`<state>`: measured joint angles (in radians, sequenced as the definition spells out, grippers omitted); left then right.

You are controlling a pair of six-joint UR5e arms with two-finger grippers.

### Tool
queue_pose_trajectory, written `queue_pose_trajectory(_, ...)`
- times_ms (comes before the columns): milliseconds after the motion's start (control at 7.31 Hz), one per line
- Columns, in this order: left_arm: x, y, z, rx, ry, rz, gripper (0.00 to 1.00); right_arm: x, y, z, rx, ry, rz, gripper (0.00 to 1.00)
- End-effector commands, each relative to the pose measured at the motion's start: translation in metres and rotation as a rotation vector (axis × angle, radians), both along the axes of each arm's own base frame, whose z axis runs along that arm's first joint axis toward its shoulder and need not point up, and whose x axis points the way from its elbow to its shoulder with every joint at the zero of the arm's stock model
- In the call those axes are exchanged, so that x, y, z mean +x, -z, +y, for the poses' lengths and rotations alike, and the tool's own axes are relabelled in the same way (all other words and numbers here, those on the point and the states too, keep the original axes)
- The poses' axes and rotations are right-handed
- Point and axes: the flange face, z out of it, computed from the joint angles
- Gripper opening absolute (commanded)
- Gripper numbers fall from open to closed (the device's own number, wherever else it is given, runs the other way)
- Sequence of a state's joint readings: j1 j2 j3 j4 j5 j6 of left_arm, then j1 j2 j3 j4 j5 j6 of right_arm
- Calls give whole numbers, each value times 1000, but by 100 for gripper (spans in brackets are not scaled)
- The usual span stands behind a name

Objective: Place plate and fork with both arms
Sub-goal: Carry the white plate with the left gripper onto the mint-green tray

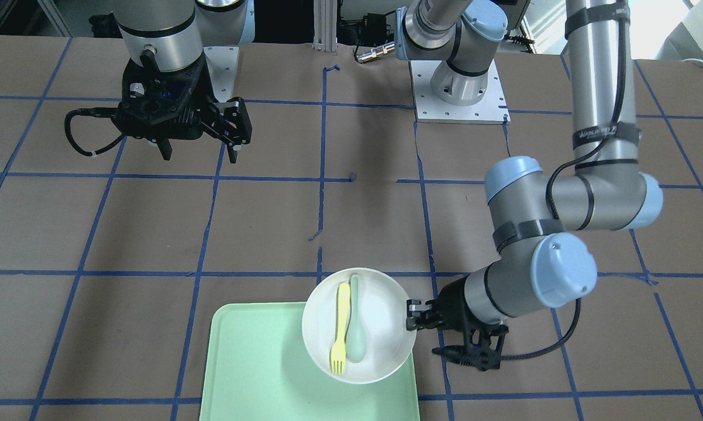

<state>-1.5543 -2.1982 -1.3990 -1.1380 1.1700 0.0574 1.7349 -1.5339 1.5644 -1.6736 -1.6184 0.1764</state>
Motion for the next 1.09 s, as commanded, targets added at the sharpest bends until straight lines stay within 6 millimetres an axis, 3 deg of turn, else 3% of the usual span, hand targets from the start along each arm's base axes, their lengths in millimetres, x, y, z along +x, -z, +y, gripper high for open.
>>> queue_pose_trajectory(0, -53, 45, -44, -9, -8, 3, 0, 0, 0, 0, 0, 0, 0, 100)
queue_pose_trajectory(410, -60, 68, -60, 5, -57, 3, 0, -1, 1, -1, 1, 1, 8, 100)
queue_pose_trajectory(547, -61, 72, -60, 6, -66, 3, 17, -1, 1, -1, 0, -1, 11, 100)
queue_pose_trajectory(684, -63, 60, -54, -13, -52, -3, 99, -2, 1, -1, 0, 2, 12, 100)
queue_pose_trajectory(821, -67, 38, -37, -23, -44, -8, 100, -2, 1, -1, 0, 2, 11, 100)
queue_pose_trajectory(957, -63, -8, -22, -57, -47, -10, 100, -2, 1, -1, 0, 1, 14, 100)
